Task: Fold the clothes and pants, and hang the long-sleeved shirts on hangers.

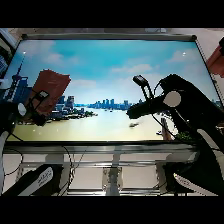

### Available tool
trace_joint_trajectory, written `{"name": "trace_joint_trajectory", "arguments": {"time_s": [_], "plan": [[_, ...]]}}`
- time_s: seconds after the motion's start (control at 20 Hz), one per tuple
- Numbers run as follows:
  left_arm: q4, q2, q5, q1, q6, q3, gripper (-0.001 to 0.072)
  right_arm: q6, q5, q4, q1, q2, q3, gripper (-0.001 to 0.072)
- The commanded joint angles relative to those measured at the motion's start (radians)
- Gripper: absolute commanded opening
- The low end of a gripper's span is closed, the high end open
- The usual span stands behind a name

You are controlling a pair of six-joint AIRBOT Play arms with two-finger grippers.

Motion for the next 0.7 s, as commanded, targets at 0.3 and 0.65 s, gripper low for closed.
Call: {"name": "trace_joint_trajectory", "arguments": {"time_s": [0.3,0.65], "plan": [[0.009,-0.079,0.1,-0.026,0.05,-0.033,0.043,0.029,0.011,0.001,0.001,-0.001,0.001,0.0013],[0.092,-0.119,0.132,-0.028,0.001,-0.032,0.0429,0.034,0.034,0.001,0.001,-0.001,0.001,0.0012]]}}
